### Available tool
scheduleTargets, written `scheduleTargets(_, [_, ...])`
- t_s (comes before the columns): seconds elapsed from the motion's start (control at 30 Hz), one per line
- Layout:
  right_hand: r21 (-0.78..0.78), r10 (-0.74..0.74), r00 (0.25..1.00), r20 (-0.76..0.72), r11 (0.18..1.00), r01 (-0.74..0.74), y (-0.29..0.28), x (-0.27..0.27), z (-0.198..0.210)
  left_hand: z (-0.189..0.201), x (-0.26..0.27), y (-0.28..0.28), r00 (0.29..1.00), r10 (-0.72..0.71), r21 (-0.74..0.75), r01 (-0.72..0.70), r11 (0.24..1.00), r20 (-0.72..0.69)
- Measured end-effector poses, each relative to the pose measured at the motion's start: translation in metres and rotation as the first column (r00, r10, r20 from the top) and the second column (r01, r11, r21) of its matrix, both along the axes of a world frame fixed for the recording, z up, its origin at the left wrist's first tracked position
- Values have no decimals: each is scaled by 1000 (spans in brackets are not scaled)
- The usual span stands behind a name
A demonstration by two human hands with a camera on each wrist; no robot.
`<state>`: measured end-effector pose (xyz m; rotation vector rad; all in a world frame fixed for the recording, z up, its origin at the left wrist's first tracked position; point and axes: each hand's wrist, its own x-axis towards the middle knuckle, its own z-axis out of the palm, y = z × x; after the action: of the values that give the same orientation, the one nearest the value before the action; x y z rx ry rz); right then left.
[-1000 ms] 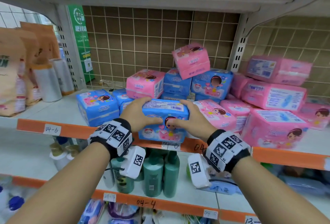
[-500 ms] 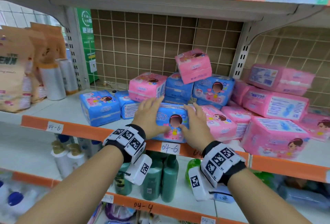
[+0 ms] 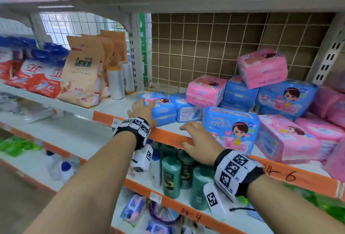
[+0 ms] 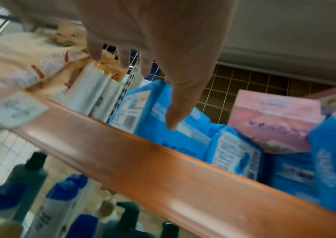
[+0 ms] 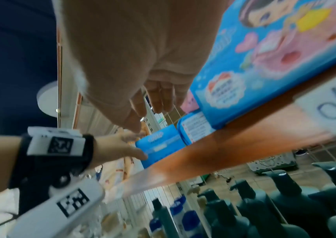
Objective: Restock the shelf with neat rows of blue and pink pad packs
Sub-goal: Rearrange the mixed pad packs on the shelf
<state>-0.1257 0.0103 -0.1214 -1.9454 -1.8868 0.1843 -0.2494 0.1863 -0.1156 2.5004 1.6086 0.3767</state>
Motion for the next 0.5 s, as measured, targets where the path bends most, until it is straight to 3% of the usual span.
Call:
scheduleTargets(0.1, [-157,-114,979,169,978,141,21,-8,-15,5,-1,16,999,-48,-77,49,996,17])
scheduleTargets(0.2, [-238,-120,911,395,944,228,33,-16,-39,6,8,23,995,-30,-82,37,996,92])
scheduleTargets(0.33, [-219,-85,834,545,946,240,36,-10,-60,-1,32,25,991,-110,46,113,992,-73])
scheduleTargets(0.5, [-215,-65,800,596,947,237,39,-5,-67,-5,52,28,951,-181,61,202,977,-250])
